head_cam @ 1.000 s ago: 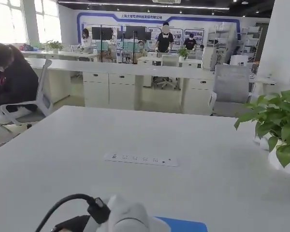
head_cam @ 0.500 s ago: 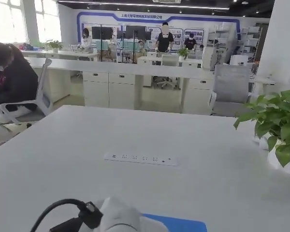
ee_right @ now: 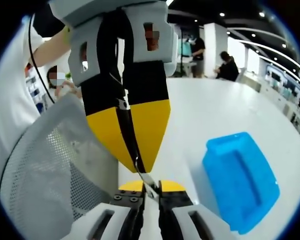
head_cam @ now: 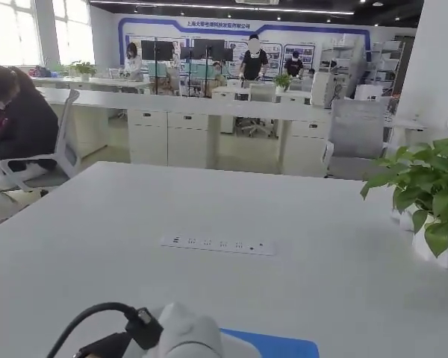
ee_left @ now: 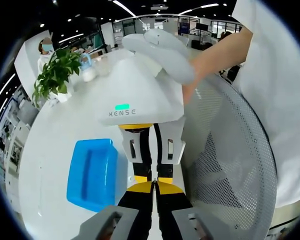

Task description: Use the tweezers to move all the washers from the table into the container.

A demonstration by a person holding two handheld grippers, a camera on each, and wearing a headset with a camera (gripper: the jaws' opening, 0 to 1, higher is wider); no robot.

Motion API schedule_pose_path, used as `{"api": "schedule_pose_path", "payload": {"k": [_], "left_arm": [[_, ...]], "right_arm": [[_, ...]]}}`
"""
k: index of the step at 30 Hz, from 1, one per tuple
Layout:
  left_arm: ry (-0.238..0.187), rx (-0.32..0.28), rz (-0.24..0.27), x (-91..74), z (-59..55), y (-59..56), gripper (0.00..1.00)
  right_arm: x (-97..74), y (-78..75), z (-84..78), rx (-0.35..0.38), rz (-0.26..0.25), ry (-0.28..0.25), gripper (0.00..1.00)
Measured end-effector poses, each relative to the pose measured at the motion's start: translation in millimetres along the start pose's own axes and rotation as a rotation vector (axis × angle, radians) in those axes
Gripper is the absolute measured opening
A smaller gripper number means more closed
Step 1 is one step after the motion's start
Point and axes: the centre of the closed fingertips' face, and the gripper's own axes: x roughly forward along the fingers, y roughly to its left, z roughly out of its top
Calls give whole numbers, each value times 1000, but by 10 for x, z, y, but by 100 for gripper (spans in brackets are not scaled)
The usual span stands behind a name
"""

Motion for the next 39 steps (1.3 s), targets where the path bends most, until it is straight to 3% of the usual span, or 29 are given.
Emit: {"api": "schedule_pose_path", "payload": {"k": [5, 8, 11, 13, 16, 20, 23, 24, 26, 28, 30, 33, 36, 39], "left_arm": [[1, -7, 4, 1, -5, 25, 0], [-1, -12, 4, 1, -7, 28, 0], [-6, -12, -3, 7, 4, 15, 0], [-23, -22, -3, 20, 24, 4, 0], [-54, -65, 24, 17, 19, 28, 0], [-192, -233, 92, -65, 57, 76, 18], [-294, -353, 178, -180, 0, 136, 29], [-345, -411, 219, -239, -31, 157, 32], [-418, -471, 291, -338, -69, 182, 39], [-533, -579, 372, -479, -116, 170, 45], [-591, -627, 429, -555, -165, 157, 52], [-615, -661, 501, -594, -267, 99, 63], [-642, -694, 582, -605, -327, 92, 73], [-643, -715, 601, -547, -345, 77, 83]], "right_arm": [[-12, -7, -20, -1, -17, 12, 15], [-42, -3, 19, -1, -15, 0, 13], [-66, 18, 60, -16, 0, -3, 5], [-66, 14, 32, -17, 5, 25, 4], [-54, 3, 40, -12, 4, 19, 4], [-47, -50, 59, 44, 1, -4, 3], [-38, -90, 71, 101, -7, -24, 3], [-39, -102, 73, 129, -9, -29, 3], [-45, -123, 70, 146, -14, -32, 2], [-60, -149, 55, 176, -23, -41, 2], [-75, -168, 47, 203, -29, -54, 2], [-141, -183, 98, 292, -24, -113, 2], [-264, -226, 156, 313, -35, -152, 2], [-411, -268, 213, 331, -46, -181, 2]]}}
